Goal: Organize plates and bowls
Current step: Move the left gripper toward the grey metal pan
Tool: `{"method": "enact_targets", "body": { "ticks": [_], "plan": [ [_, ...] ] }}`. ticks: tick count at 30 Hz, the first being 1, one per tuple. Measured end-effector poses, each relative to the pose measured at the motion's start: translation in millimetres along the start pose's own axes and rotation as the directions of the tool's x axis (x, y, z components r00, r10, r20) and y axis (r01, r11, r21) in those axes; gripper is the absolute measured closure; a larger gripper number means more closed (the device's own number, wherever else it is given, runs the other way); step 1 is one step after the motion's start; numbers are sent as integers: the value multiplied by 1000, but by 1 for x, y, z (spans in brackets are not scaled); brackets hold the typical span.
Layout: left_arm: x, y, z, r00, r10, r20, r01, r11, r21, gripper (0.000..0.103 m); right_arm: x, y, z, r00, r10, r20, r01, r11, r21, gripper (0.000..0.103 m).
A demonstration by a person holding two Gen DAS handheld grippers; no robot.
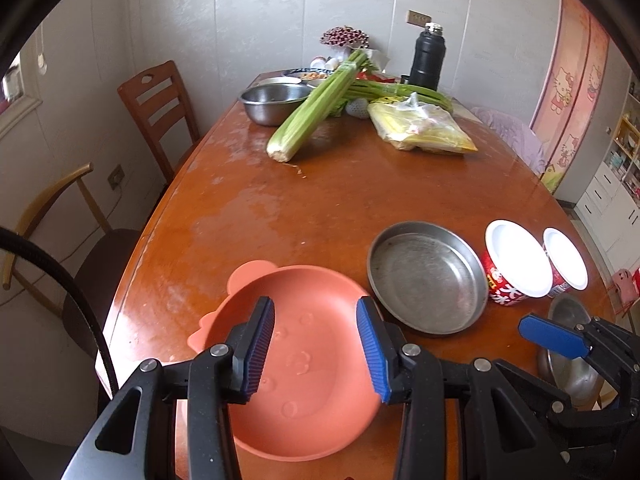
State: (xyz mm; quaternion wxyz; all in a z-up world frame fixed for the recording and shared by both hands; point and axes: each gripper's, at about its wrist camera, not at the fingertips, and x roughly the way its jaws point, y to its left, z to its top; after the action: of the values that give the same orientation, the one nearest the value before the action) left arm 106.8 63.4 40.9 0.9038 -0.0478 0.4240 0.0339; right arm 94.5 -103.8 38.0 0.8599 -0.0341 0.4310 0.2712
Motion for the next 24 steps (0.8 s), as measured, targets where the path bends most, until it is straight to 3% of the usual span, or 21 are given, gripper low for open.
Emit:
{"method": "enact_targets", "body": {
  "ticks": [24],
  "plan": [
    [28, -54, 13, 998, -23, -53, 29, 994, 102, 58, -3, -65, -14, 1000, -28, -12, 30, 985, 172, 46]
  ]
}}
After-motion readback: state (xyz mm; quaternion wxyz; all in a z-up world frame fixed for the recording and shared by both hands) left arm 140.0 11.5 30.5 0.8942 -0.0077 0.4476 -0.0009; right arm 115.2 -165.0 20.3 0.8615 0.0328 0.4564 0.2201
